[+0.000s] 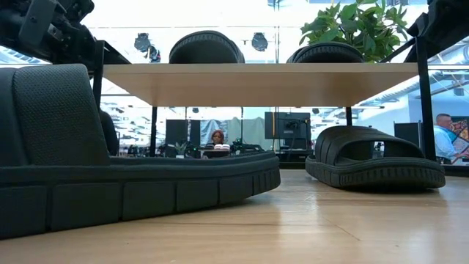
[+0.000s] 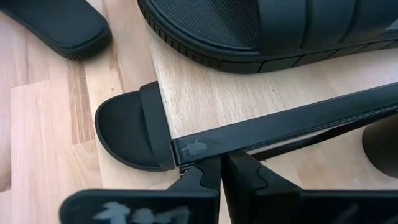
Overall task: Pick and place slides into the shelf
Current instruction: Adjust the shelf, then put the black slides under the shelf
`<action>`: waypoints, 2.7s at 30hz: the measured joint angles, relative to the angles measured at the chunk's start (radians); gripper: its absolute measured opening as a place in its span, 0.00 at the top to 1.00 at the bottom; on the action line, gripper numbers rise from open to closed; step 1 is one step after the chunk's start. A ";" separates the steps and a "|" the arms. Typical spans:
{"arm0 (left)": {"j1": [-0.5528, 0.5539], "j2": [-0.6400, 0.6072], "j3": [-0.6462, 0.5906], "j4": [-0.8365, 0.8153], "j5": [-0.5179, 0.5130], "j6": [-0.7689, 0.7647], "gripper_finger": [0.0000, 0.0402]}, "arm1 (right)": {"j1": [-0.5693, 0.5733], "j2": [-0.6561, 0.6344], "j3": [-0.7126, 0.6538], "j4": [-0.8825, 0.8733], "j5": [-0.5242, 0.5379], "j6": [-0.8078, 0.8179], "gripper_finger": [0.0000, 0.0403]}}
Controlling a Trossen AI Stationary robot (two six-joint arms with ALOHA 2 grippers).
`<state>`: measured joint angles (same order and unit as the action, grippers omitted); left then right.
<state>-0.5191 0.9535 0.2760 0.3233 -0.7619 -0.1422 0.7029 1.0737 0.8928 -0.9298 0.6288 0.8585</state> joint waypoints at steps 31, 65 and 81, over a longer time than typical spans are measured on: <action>-0.095 0.003 0.147 -0.379 -0.203 -0.149 0.95 | 0.039 0.000 0.001 -0.137 0.054 0.155 1.00; -0.093 0.002 0.148 -0.524 -0.345 -0.313 0.95 | 0.039 0.000 0.001 -0.309 0.091 0.376 1.00; -0.055 -0.195 0.148 -0.680 -0.474 -0.168 0.98 | 0.222 0.002 -0.019 0.001 -0.325 0.351 1.00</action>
<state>-0.5737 0.7588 0.4244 -0.3563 -1.2354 -0.3106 0.9251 1.0756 0.8738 -0.9293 0.3041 1.2093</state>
